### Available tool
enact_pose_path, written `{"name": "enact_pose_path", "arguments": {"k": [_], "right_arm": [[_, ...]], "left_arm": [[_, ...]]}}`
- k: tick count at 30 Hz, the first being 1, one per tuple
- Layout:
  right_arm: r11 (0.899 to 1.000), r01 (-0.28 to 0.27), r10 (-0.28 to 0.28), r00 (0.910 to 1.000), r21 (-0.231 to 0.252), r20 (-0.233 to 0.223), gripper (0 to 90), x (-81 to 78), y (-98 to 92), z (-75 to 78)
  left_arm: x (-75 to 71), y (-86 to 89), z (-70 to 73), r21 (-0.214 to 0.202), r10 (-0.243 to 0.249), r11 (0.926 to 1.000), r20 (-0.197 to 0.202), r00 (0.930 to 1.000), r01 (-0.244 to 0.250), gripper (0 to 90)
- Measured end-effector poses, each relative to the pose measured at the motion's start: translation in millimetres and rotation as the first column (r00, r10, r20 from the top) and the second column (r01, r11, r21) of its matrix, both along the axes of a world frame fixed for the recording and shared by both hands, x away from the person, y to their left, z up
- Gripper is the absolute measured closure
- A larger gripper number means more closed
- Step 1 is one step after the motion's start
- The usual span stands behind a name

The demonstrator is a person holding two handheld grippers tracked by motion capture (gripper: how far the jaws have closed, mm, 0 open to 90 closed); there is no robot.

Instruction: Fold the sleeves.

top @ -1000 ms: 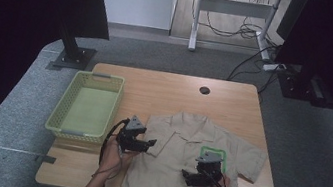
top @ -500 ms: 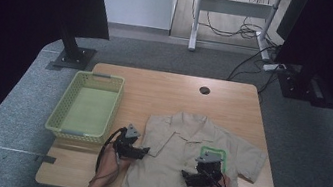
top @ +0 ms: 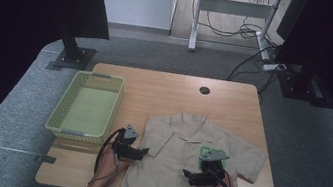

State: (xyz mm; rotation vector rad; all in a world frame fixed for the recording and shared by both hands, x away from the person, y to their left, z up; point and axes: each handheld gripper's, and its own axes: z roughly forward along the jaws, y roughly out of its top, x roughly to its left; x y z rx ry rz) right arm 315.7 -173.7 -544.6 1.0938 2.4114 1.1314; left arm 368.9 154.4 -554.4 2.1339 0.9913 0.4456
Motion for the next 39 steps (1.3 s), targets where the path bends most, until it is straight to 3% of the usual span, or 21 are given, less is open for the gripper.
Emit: {"name": "enact_pose_path", "arguments": {"k": [8,17,23,31,39], "right_arm": [[0.998,0.062,-0.061,0.9971,-0.022,0.046,8.4,7.3,-27.6,19.4],[0.980,0.197,-0.197,0.9789,-0.010,0.056,7.3,13.1,-73.6,22.7],[0.956,0.291,-0.290,0.9552,-0.016,0.058,8.5,14.7,-103.0,20.9],[0.917,0.397,-0.395,0.9174,-0.028,0.045,10.4,17.3,-136.5,12.2],[0.876,0.480,-0.479,0.8775,-0.044,0.029,14.9,16.2,-154.9,-5.2]], "left_arm": [[-2.5,7.2,0.1,0.000,-0.001,1.0000,0.000,1.0000,0.001,17.4],[-1.4,15.9,0.1,-0.002,0.027,0.9996,0.000,0.9996,-0.027,17.4],[-0.9,19.8,0.3,-0.002,0.045,0.9990,0.000,0.9990,-0.045,17.4],[0.3,25.5,0.3,-0.004,0.071,0.9974,-0.001,0.9975,-0.071,17.5],[0.3,27.3,0.3,-0.005,0.077,0.9970,0.000,0.9971,-0.077,17.8]]}}
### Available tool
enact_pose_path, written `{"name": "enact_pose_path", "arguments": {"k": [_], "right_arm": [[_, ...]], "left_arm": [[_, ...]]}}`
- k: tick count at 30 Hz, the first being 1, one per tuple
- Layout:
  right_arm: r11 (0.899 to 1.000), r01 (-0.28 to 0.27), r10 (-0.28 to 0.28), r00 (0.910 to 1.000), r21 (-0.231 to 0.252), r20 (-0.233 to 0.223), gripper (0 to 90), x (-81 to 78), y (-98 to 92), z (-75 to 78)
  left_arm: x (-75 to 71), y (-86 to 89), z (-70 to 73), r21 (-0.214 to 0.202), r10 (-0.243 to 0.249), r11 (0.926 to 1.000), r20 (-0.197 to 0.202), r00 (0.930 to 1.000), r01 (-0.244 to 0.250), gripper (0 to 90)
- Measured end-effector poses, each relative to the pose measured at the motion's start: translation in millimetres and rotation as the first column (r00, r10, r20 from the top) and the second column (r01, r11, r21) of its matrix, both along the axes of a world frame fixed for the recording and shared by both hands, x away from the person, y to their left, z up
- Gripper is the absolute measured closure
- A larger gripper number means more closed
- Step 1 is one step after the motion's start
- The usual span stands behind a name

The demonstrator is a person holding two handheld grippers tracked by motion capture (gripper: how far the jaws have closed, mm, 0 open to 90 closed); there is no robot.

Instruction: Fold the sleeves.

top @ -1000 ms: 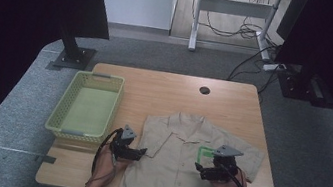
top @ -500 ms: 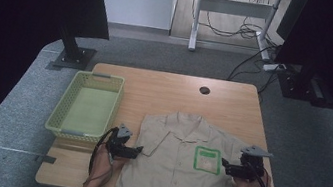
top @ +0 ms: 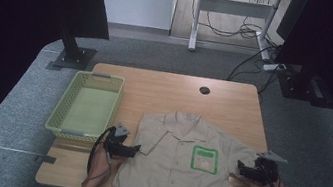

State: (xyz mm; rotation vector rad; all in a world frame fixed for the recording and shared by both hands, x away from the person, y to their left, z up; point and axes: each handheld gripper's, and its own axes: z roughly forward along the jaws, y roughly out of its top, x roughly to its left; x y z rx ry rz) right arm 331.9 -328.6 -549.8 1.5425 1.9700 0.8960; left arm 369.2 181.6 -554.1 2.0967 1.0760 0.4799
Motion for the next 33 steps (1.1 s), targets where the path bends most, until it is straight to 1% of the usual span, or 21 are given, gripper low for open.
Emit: {"name": "enact_pose_path", "arguments": {"k": [3,4,6,7,9,13,15,17,21,23,27,28,33], "right_arm": [[1.000,0.003,-0.003,0.9999,-0.008,-0.016,22.3,-0.8,-1.0,-6.1],[1.000,0.003,-0.003,0.9998,-0.002,-0.019,23.6,-0.9,-0.9,-8.4],[1.000,0.014,-0.014,0.9999,0.001,-0.004,29.0,-1.9,-1.0,-9.1],[1.000,0.014,-0.014,0.9999,0.003,0.000,34.8,-2.3,-0.5,-8.9],[1.000,-0.006,0.006,0.9999,0.009,0.008,48.7,-3.1,1.2,-7.9],[0.999,-0.030,0.030,0.9995,0.029,0.002,77.6,-3.6,4.9,-6.0],[0.998,-0.037,0.038,0.9992,0.041,-0.010,84.4,-3.5,7.7,-5.3],[0.999,-0.032,0.033,0.9994,0.037,-0.015,86.1,-3.3,9.4,-4.6],[0.999,-0.028,0.029,0.9993,0.039,-0.025,86.6,-3.0,10.8,-2.8],[0.999,-0.028,0.028,0.9996,0.045,-0.009,86.6,-4.1,11.5,0.5],[0.996,-0.052,0.050,0.9980,0.072,0.038,86.5,-6.1,16.1,15.2],[0.995,-0.066,0.062,0.9968,0.073,0.050,86.4,-6.2,19.5,20.3],[0.991,-0.117,0.111,0.9901,0.066,0.085,86.3,-4.5,37.1,35.0]], "left_arm": [[0.0,0.0,0.0,0.000,0.000,1.0000,0.000,1.0000,0.000,17.8],[0.0,-0.1,0.0,0.000,0.000,1.0000,0.000,1.0000,0.000,17.8],[0.0,-0.1,0.0,0.000,0.000,1.0000,0.000,1.0000,0.000,17.8],[-0.1,-0.1,0.0,0.000,0.000,1.0000,0.000,1.0000,0.000,17.8],[0.0,-0.1,0.0,0.001,0.000,1.0000,0.001,1.0000,0.000,17.8],[-0.1,-0.1,0.0,0.001,0.000,1.0000,0.000,1.0000,0.000,17.8],[-0.1,-0.1,0.0,0.001,0.000,1.0000,0.001,1.0000,0.000,17.8],[-0.1,-0.1,0.0,0.002,0.000,1.0000,0.001,1.0000,0.000,17.8],[-0.1,-0.2,0.0,0.001,0.000,1.0000,0.001,1.0000,0.000,17.9],[-0.1,-0.2,0.0,0.001,0.000,1.0000,0.001,1.0000,0.000,17.8],[-0.2,-0.3,0.0,0.001,0.002,1.0000,0.001,1.0000,-0.002,17.9],[-0.2,-0.3,-0.1,0.001,0.002,1.0000,0.001,1.0000,-0.002,17.9],[-0.3,-0.4,0.0,0.001,0.002,1.0000,0.001,1.0000,-0.002,18.0]]}}
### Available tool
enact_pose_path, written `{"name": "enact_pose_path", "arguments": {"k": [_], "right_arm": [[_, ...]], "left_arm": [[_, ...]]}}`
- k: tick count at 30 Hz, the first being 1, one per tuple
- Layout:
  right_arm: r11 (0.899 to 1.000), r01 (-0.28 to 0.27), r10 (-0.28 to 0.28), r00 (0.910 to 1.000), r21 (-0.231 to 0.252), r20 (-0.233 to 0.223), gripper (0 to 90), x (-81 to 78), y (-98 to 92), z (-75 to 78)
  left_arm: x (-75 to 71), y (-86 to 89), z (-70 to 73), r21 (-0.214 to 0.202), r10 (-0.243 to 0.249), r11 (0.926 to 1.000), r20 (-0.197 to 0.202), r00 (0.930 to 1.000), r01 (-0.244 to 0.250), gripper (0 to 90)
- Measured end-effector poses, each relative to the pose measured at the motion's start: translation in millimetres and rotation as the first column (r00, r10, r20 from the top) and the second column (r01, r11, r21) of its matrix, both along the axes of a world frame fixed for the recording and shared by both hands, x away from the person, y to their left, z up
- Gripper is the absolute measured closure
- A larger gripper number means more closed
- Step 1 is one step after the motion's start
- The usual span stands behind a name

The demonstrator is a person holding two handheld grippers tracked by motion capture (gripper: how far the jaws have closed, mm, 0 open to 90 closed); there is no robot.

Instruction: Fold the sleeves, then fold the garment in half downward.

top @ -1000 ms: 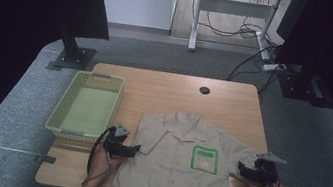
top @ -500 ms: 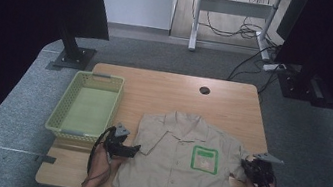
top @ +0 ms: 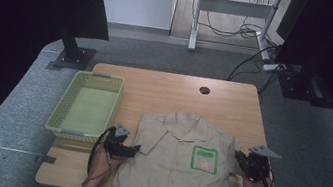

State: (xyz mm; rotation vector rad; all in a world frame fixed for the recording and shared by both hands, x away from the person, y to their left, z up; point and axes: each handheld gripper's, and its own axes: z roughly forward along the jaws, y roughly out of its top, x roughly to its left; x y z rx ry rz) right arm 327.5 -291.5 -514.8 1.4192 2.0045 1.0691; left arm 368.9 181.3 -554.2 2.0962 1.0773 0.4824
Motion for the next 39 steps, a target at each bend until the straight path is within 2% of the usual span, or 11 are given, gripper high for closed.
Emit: {"name": "enact_pose_path", "arguments": {"k": [3,7,16,19,22,26,29,31,35,38,39], "right_arm": [[0.999,-0.034,0.034,0.9994,0.006,0.013,86.2,3.2,12.6,5.0],[0.997,-0.079,0.079,0.9968,0.010,0.004,85.8,11.2,30.1,4.8],[0.986,-0.166,0.166,0.9844,0.006,-0.057,80.8,30.1,66.6,-16.8],[0.983,-0.184,0.184,0.9793,0.011,-0.084,75.3,34.7,73.2,-25.0],[0.980,-0.198,0.200,0.9756,0.029,-0.090,63.4,37.7,75.1,-29.9],[0.979,-0.199,0.201,0.9780,0.040,-0.057,49.0,37.3,73.1,-25.2],[0.980,-0.194,0.196,0.9794,0.038,-0.049,45.4,36.9,72.1,-23.0],[0.984,-0.179,0.179,0.9834,0.026,-0.028,35.5,35.5,65.7,-15.9],[0.986,-0.165,0.165,0.9860,0.017,-0.024,28.4,33.0,57.9,-14.5],[0.988,-0.155,0.156,0.9875,0.015,-0.023,24.6,30.3,51.5,-15.8],[0.988,-0.154,0.154,0.9878,0.011,-0.022,23.6,29.4,49.2,-16.4]], "left_arm": [[-0.1,0.0,0.0,0.001,0.001,1.0000,0.000,1.0000,-0.001,18.1],[-0.3,-0.1,0.1,0.001,0.001,1.0000,0.000,1.0000,-0.001,18.2],[-0.3,0.0,0.1,0.001,0.001,1.0000,0.000,1.0000,-0.001,18.3],[-0.3,-0.1,0.1,0.001,0.001,1.0000,0.000,1.0000,-0.001,18.3],[-0.3,0.0,0.1,0.001,0.001,1.0000,0.000,1.0000,-0.001,18.3],[-0.3,-0.1,0.1,0.001,0.000,1.0000,0.000,1.0000,0.000,18.2],[-0.3,-0.1,0.1,0.001,0.000,1.0000,0.000,1.0000,0.000,18.2],[-0.2,-0.1,0.1,0.001,0.000,1.0000,-0.001,1.0000,0.000,18.1],[-0.4,-0.1,0.2,-0.002,-0.005,1.0000,-0.003,1.0000,0.005,17.4],[0.5,-1.0,4.1,-0.048,-0.035,0.9983,-0.033,0.9988,0.033,20.4],[0.4,-1.6,5.7,-0.065,-0.039,0.9972,-0.030,0.9988,0.037,20.6]]}}
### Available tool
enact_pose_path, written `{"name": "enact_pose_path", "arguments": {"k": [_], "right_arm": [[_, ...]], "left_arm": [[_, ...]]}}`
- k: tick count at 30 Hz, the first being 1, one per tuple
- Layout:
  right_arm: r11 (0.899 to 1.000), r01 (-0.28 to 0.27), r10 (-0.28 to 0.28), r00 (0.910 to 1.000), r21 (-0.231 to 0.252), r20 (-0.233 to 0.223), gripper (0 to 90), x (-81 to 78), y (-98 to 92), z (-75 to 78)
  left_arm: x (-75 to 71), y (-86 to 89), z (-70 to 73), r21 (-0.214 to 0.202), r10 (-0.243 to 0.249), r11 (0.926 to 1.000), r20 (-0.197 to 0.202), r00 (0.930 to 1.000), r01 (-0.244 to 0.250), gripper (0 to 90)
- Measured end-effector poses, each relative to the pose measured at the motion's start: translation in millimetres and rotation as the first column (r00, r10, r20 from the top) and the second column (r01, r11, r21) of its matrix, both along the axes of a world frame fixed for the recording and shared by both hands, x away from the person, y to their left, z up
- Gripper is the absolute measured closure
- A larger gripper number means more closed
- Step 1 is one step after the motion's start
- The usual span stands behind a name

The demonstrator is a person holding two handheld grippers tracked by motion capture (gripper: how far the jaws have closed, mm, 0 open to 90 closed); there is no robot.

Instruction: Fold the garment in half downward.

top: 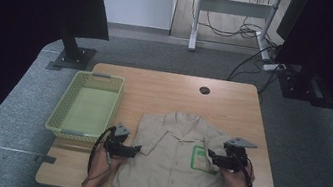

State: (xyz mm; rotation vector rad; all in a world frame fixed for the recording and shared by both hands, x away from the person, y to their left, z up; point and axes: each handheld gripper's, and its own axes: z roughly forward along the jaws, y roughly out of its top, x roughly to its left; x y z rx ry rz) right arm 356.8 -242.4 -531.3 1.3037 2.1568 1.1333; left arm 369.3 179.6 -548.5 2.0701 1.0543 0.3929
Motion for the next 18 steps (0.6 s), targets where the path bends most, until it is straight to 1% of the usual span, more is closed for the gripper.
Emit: {"name": "enact_pose_path", "arguments": {"k": [1,2,3,5,6,9,10,11,14,16,18], "right_arm": [[1.000,0.003,-0.003,1.0000,0.000,-0.001,23.0,-0.8,-1.6,-0.5],[1.000,0.005,-0.005,1.0000,-0.001,-0.003,22.2,-2.1,-4.5,-1.4],[1.000,0.008,-0.008,1.0000,-0.005,-0.003,21.2,-3.6,-7.5,-2.3],[1.000,0.015,-0.015,0.9999,-0.011,-0.003,19.6,-6.0,-12.2,-3.5],[1.000,0.020,-0.020,0.9998,-0.012,-0.003,19.0,-7.5,-15.1,-4.4],[0.999,0.036,-0.036,0.9993,-0.028,-0.008,18.4,-11.9,-24.0,-8.7],[0.999,0.042,-0.043,0.9990,-0.033,-0.012,18.3,-12.9,-26.1,-10.2],[0.998,0.052,-0.053,0.9985,-0.043,-0.017,18.3,-14.2,-29.3,-13.0],[0.996,0.065,-0.068,0.9971,-0.065,-0.036,18.4,-16.5,-35.2,-20.4],[0.993,0.065,-0.071,0.9960,-0.097,-0.054,18.0,-17.8,-37.7,-27.0],[0.993,0.071,-0.075,0.9965,-0.092,-0.038,17.9,-20.4,-38.4,-29.4]], "left_arm": [[-0.3,-1.4,3.0,-0.022,-0.003,0.9998,0.012,0.9999,0.003,20.3],[0.1,-3.0,5.7,-0.033,-0.007,0.9994,0.024,0.9997,0.008,20.3],[0.8,-4.2,6.6,-0.035,-0.008,0.9993,0.030,0.9995,0.009,19.5],[3.4,-6.1,7.4,-0.017,0.005,0.9998,0.043,0.9991,-0.005,18.1],[5.3,-6.4,6.3,-0.006,0.015,0.9999,0.042,0.9990,-0.015,18.1],[10.1,-6.2,-0.5,0.037,0.043,0.9983,0.025,0.9988,-0.044,18.1],[11.2,-6.6,-4.6,0.060,0.047,0.9970,0.021,0.9987,-0.048,18.3],[10.4,-7.0,-5.6,0.071,0.043,0.9965,0.036,0.9984,-0.045,17.6],[8.8,-7.6,-5.6,0.070,0.035,0.9969,0.038,0.9987,-0.037,19.3],[7.3,-7.4,-5.6,0.069,0.036,0.9969,0.037,0.9986,-0.039,19.7],[3.4,-6.6,-5.6,0.069,0.035,0.9969,0.038,0.9987,-0.038,20.3]]}}
